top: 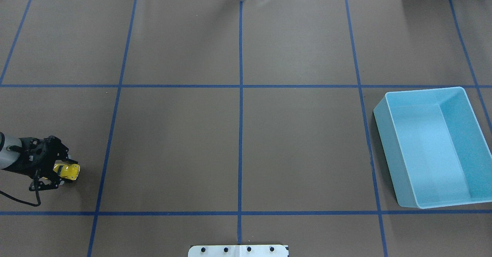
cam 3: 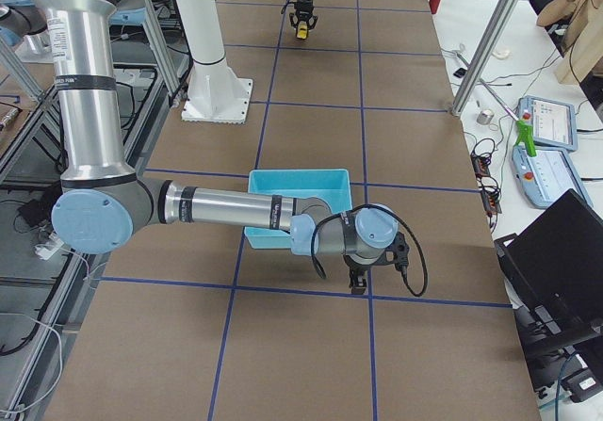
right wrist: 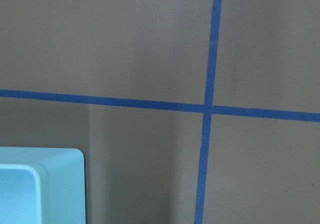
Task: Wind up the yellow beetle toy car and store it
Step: 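Keep dragging the car backward along the table with the left gripper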
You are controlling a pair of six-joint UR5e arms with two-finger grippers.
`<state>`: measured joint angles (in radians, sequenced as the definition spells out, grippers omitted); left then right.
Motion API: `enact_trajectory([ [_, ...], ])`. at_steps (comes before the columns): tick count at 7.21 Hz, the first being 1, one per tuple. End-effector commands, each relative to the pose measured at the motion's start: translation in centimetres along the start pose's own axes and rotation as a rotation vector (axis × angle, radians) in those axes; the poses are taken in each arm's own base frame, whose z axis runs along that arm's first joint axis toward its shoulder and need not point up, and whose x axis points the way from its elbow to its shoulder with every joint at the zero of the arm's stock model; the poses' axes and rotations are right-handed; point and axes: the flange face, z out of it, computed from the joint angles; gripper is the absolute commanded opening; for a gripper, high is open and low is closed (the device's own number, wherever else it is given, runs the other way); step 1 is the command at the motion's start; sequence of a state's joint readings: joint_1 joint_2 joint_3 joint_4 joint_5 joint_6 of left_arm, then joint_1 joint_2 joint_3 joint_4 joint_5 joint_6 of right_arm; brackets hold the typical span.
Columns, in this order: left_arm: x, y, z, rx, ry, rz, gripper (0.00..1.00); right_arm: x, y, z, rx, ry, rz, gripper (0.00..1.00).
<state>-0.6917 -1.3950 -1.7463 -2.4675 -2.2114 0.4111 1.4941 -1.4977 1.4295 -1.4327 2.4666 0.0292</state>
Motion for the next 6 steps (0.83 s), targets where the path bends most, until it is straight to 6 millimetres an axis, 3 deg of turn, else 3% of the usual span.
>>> enact_trajectory([
  [1, -0.3, 0.9, -0.4, 0.008, 0.005, -0.013, 0.0, -0.1, -0.1, -0.1, 0.002, 0.0, -0.003, 1.0],
  [6, -0.3, 5.7, -1.7, 0.028, -0.008, -0.008, 0.0, -0.4, -0.4, -0.3, 0.006, 0.0, -0.008, 1.0],
])
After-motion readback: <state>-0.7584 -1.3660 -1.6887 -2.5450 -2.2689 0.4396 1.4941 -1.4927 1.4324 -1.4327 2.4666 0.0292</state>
